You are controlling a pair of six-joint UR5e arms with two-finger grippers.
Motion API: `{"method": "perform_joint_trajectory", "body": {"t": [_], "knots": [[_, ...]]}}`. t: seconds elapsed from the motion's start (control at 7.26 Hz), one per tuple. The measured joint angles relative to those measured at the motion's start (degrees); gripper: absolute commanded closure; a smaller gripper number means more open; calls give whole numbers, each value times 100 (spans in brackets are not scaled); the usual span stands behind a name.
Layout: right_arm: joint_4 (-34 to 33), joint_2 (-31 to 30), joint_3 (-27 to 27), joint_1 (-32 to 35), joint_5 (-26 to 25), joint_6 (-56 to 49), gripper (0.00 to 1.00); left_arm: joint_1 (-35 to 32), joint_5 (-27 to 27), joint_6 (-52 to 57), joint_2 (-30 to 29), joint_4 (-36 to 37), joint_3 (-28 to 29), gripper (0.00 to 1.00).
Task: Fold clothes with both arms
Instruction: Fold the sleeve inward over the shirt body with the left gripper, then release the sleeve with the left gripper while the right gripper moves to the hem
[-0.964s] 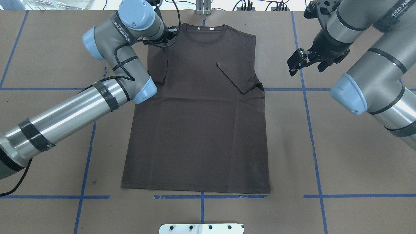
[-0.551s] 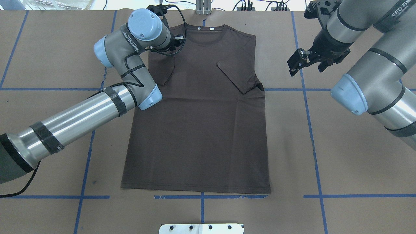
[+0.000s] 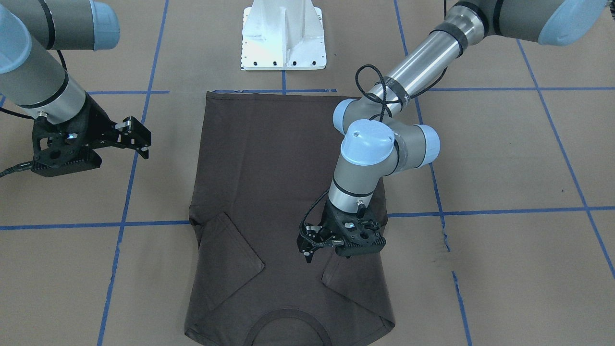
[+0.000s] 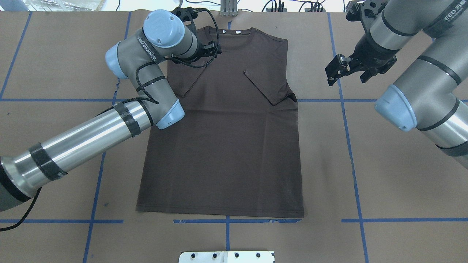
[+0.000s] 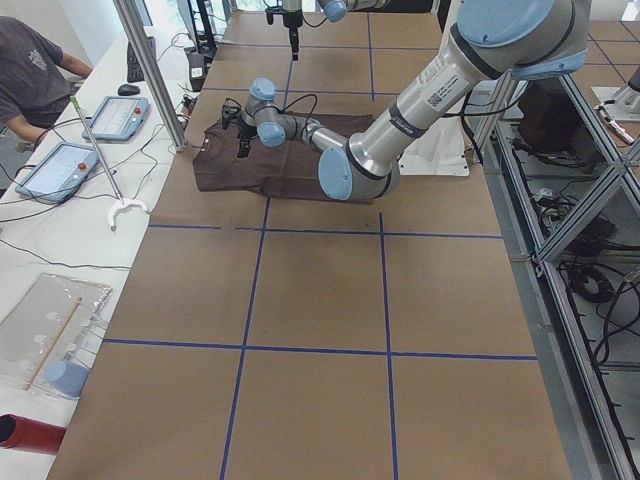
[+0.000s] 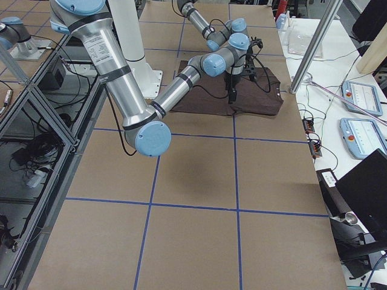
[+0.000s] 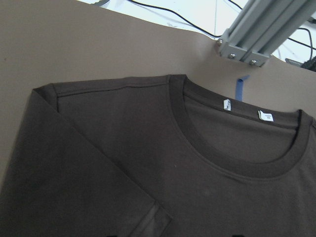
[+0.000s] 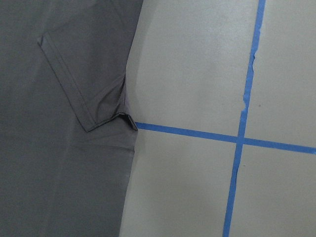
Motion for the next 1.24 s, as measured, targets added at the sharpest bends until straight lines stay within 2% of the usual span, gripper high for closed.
{"method": "perform_joint_trajectory", "body": {"t": [0.28,0.41,0.55,0.69,0.83,0.96,1.1,1.24], "knots": [[236,-412,392,-264,-28,671,0,-29,-257,652,836,1335,-1875,0],[859,-710,528,-587,-191,1375,0,-50,-283,935,1412,1790,-2868,0],[1622,-1012,592,-1087,-585,2229,0,-85,-293,1162,1924,2040,-3636,0],[2165,-1254,621,-1693,-1103,2985,0,-123,-304,1338,2324,2144,-4184,0],[2413,-1388,645,-2294,-1612,3591,0,-138,-344,1417,2625,2180,-4567,0],[2501,-1438,668,-2799,-2019,4062,12,-140,-406,1427,2784,2191,-4798,0],[2530,-1452,676,-3157,-2281,4403,17,-134,-441,1404,2842,2194,-4926,0],[2538,-1454,679,-3392,-2417,4605,13,-123,-452,1386,2856,2195,-4998,0]]}}
